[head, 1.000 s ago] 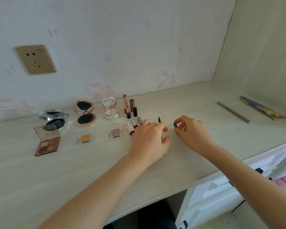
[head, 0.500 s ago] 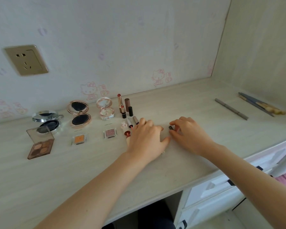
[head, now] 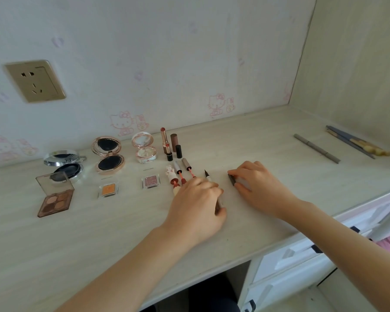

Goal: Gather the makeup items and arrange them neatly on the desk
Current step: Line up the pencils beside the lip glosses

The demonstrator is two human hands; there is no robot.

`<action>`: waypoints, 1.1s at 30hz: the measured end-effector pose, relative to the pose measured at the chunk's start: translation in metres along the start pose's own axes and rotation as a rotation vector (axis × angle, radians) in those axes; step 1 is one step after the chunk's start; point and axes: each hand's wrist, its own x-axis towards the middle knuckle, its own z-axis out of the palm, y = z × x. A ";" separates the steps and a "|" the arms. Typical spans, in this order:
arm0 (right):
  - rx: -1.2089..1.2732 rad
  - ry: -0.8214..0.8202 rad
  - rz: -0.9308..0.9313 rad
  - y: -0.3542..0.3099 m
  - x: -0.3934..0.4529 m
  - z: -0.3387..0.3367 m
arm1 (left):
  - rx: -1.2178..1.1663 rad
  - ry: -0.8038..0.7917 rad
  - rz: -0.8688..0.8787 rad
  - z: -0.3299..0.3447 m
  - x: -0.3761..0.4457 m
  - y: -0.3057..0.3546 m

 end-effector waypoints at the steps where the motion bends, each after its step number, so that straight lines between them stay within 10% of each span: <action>1: 0.004 -0.001 -0.007 -0.001 0.001 0.000 | 0.000 -0.006 -0.015 0.000 0.002 0.001; 33: 0.115 0.001 -0.077 -0.017 0.022 0.004 | -0.136 0.087 -0.121 -0.004 0.019 -0.023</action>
